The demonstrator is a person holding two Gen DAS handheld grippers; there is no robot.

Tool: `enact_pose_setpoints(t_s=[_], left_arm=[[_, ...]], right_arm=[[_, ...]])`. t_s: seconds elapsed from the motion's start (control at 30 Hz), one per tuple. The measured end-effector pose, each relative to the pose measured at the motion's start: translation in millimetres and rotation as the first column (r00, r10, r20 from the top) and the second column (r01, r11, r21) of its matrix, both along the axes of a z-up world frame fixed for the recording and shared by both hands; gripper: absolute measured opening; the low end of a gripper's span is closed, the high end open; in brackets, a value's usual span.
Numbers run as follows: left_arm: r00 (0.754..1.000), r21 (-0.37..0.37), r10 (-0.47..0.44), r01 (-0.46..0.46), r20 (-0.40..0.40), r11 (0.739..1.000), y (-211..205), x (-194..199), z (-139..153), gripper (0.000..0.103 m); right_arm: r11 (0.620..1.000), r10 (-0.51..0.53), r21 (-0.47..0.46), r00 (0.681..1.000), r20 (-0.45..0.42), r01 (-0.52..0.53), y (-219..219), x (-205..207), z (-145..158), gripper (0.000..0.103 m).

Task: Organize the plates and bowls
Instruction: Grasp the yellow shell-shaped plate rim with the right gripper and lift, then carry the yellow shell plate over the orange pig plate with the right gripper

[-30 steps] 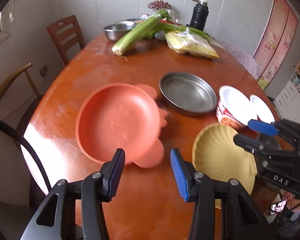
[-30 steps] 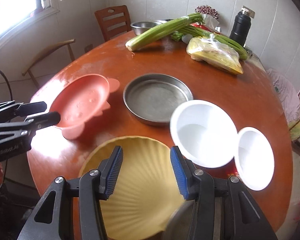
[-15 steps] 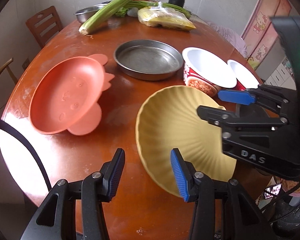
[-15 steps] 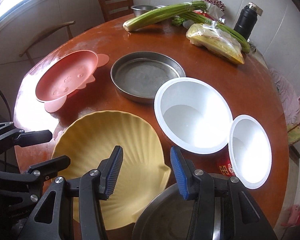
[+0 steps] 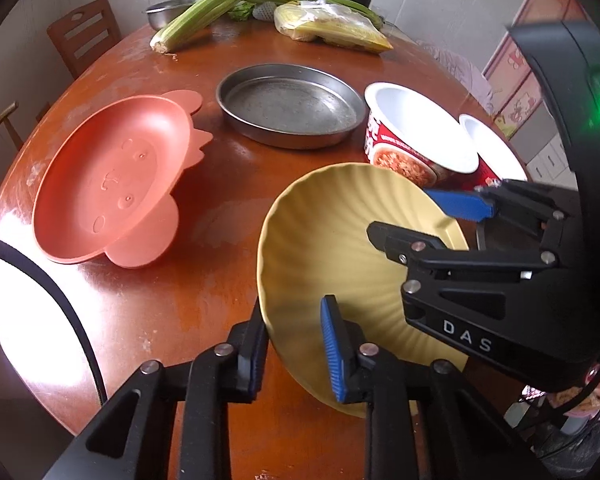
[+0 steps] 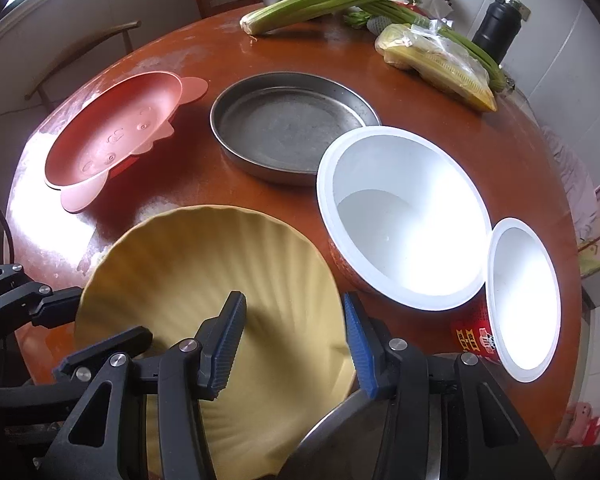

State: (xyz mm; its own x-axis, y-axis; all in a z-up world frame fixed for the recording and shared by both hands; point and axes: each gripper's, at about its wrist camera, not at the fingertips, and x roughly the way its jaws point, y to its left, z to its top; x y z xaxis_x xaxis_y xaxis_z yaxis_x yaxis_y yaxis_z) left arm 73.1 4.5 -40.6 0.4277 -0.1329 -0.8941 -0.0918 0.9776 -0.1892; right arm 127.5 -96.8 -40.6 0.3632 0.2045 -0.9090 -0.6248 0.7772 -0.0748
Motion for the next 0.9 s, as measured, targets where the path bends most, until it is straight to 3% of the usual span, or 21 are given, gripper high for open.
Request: enact_pose_setpoints(t_s=[0.47, 0.77, 0.9], left_arm=[[0.993, -0.038, 0.116, -0.115, 0.023, 0.993, 56, -11, 0, 0.021], [0.994, -0.020, 0.100, -0.099, 0.039, 0.995, 54, -12, 1, 0.020], [0.996, -0.048, 0.084, -0.082, 0.037, 0.995, 52, -14, 6, 0.020]], right_arm=[[0.992, 0.007, 0.129, 0.997, -0.082, 0.003, 27, -11, 4, 0.051], [0.992, -0.007, 0.127, 0.997, -0.081, 0.017, 28, -21, -2, 0.048], [0.989, -0.034, 0.143, 0.995, -0.089, 0.047, 21, -21, 1, 0.047]])
